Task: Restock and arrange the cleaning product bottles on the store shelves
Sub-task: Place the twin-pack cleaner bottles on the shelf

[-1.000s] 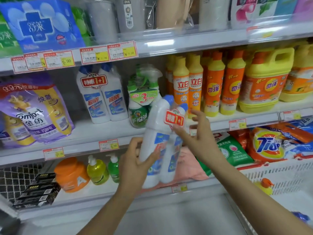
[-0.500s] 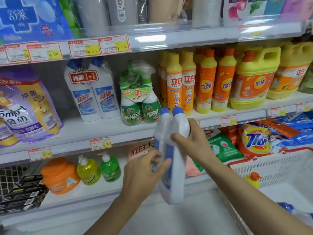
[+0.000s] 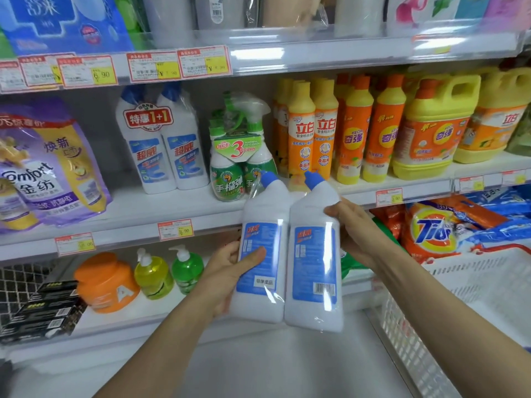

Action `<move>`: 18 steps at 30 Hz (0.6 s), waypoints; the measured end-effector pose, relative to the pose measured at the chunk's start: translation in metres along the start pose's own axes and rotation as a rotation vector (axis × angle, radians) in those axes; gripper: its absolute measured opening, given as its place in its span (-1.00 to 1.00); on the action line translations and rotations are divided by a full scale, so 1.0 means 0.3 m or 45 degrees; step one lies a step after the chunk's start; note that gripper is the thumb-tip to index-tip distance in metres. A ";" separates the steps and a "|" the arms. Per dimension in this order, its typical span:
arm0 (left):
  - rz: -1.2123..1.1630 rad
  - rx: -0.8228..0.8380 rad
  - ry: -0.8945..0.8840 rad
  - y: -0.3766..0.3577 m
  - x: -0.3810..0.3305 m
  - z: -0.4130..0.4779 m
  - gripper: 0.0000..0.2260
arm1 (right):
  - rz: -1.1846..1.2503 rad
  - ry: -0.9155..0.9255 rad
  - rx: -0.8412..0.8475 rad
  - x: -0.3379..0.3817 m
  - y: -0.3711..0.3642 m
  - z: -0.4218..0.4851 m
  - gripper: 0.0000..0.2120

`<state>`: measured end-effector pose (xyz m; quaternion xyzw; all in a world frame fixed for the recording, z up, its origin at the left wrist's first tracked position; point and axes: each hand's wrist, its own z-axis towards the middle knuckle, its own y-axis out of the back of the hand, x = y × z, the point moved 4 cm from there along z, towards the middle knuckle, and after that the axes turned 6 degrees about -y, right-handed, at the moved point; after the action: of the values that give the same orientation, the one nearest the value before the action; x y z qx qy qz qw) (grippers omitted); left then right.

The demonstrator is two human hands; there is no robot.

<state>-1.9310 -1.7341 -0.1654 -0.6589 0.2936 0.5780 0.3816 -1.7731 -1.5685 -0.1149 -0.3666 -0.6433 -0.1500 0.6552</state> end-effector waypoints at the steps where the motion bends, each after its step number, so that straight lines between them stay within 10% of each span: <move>1: 0.025 -0.008 -0.023 0.001 -0.007 -0.005 -0.56 | 0.030 -0.035 0.001 -0.007 0.000 0.000 -0.82; 11: 0.224 -0.028 -0.094 0.026 -0.009 -0.015 -0.78 | -0.337 0.340 -0.005 0.026 -0.080 -0.036 -0.65; 18: 0.359 0.006 0.003 -0.013 -0.057 -0.030 -0.69 | -0.021 -0.142 0.011 -0.021 -0.006 -0.021 -0.53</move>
<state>-1.9255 -1.7406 -0.1475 -0.6106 0.3851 0.6246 0.2978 -1.7705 -1.5758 -0.1196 -0.3662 -0.6824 -0.1319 0.6187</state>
